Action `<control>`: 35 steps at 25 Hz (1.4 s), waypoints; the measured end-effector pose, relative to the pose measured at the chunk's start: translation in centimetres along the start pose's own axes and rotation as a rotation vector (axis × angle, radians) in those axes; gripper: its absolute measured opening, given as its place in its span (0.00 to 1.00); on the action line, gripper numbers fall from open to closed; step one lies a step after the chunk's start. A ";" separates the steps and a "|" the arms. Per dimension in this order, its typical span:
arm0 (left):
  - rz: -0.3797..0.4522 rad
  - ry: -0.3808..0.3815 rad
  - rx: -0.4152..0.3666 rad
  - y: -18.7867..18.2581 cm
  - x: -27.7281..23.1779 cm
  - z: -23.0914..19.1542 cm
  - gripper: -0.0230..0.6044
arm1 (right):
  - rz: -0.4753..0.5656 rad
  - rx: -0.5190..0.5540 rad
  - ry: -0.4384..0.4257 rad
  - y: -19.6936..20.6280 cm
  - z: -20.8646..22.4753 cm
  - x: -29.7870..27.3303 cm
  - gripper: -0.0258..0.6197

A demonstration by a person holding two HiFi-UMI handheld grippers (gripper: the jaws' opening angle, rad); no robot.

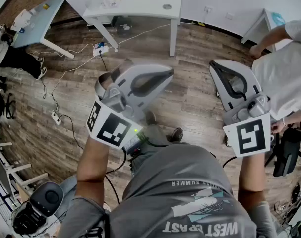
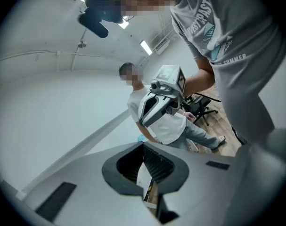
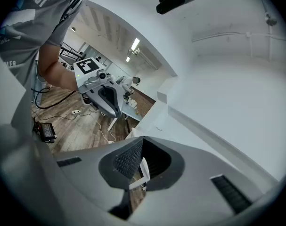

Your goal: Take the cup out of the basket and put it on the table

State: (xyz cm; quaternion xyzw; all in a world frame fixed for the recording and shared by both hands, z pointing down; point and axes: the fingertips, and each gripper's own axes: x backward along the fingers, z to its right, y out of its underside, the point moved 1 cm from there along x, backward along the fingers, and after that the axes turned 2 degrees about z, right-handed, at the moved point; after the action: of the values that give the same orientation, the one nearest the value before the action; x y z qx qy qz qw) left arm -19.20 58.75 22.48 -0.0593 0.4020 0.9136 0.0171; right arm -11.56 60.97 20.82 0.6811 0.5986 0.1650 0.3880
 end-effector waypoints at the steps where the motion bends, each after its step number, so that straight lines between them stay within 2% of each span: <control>1: -0.001 -0.001 0.000 0.1 0.3 -0.2 0.05 | -0.001 -0.001 -0.001 -0.2 -0.1 -0.2 0.06; 8: 0.003 -0.008 0.001 1.3 1.3 -1.7 0.05 | -0.012 0.002 -0.007 -0.8 0.0 -2.1 0.06; 18: 0.037 0.007 0.005 5.7 2.5 -6.4 0.05 | -0.053 -0.020 0.021 -1.1 1.4 -7.9 0.06; 20: 0.044 0.012 0.004 6.9 2.7 -7.6 0.05 | -0.045 -0.049 0.033 -1.2 2.0 -9.2 0.06; 23: 0.063 0.017 0.001 8.5 3.2 -9.3 0.05 | -0.029 -0.164 0.083 -1.4 2.8 -11.1 0.06; 25: 0.078 0.018 0.001 9.5 3.7 -10.4 0.05 | -0.030 -0.198 0.107 -1.6 3.1 -12.3 0.06; 35: 0.133 0.019 0.016 13.1 4.3 -14.5 0.05 | -0.105 -0.159 0.132 -2.3 4.7 -16.6 0.06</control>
State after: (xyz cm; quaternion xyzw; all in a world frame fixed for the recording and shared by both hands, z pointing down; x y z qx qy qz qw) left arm -23.17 39.15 21.85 -0.0409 0.4126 0.9088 -0.0469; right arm -13.71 43.75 20.15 0.6036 0.6425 0.2360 0.4088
